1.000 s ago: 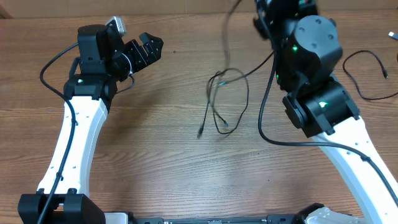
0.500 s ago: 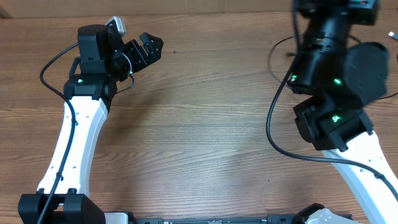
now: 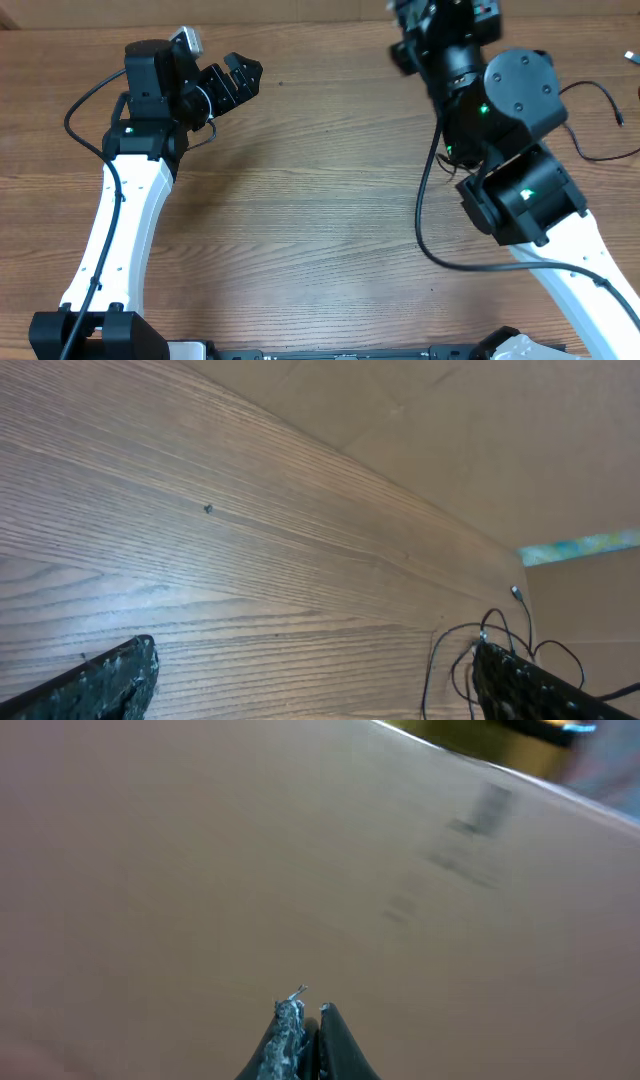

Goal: Untangle cables
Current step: 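Raise the right gripper further up and away with the cable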

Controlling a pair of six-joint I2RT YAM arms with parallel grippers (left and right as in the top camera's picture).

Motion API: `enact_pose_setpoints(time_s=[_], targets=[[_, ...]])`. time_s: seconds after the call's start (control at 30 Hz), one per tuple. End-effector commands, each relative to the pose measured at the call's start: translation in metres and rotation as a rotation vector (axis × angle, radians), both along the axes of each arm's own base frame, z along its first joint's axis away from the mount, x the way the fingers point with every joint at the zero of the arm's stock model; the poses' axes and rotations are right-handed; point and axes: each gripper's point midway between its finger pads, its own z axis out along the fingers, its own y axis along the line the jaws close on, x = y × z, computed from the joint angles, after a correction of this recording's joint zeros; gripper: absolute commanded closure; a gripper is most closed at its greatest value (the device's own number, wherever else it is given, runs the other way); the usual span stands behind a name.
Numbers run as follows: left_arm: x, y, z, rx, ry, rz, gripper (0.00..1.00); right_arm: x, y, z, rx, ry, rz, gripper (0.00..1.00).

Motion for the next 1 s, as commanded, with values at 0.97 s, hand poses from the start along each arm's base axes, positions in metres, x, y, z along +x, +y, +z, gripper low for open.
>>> enact_pose_setpoints(time_s=[0.97], targets=[[0.001, 0.001, 0.003, 0.020, -0.020, -0.008, 0.00, 0.024, -0.141, -0.063, -0.546, 0.257, -0.674, 0.96]])
